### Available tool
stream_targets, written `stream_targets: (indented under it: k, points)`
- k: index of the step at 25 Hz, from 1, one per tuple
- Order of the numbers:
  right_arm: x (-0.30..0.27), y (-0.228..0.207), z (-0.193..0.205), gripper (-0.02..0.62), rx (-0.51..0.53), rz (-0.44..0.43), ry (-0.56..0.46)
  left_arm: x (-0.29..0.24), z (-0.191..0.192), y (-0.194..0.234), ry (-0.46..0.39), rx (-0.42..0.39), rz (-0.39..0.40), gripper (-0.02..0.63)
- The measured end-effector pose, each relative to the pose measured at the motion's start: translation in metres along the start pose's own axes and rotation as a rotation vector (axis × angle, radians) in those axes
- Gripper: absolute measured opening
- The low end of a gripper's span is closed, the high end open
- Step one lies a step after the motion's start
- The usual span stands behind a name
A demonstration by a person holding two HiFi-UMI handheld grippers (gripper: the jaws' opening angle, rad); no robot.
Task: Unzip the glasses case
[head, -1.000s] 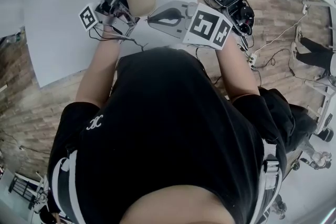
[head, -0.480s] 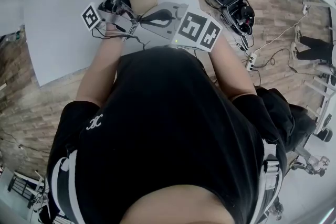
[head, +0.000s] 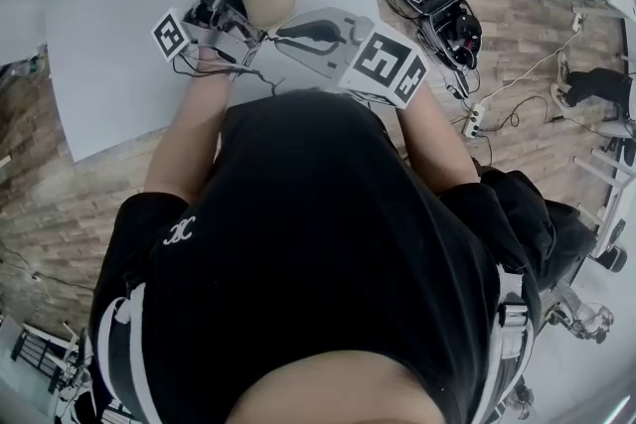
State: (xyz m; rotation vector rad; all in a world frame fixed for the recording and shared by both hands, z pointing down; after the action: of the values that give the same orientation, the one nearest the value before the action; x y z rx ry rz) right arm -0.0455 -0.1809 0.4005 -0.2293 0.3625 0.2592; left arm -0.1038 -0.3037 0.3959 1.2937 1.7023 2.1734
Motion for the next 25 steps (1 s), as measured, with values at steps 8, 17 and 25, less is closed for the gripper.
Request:
stream_targets:
  k: [8,17,25]
  points:
    - [0.037,-0.045,0.0,0.281,-0.52,0.069,-0.349,0.005,0.0,-0.01,0.037,-0.056,0.053,0.276]
    - [-0.005,-0.058,-0.007,0.357,-0.716,-0.009,-0.373,-0.014,0.026,-0.009,0.238,-0.146,0.049,0.276]
    - [-0.007,-0.064,0.006,0.33,-0.716,0.048,-0.346,-0.008,0.027,0.003,0.317,-0.283,-0.093,0.279]
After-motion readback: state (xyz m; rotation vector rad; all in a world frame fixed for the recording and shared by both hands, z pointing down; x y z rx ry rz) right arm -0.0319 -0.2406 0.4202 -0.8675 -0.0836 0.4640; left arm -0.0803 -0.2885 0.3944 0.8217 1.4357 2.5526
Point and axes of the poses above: the fingertips, and each gripper's own axes: x backward along the fingers, y to its left, z out of its underside, the point moved 3 cm from there along x, backward along the fingers, and after that the axes turned 2 degrees about -x, right-handed, at the moved point
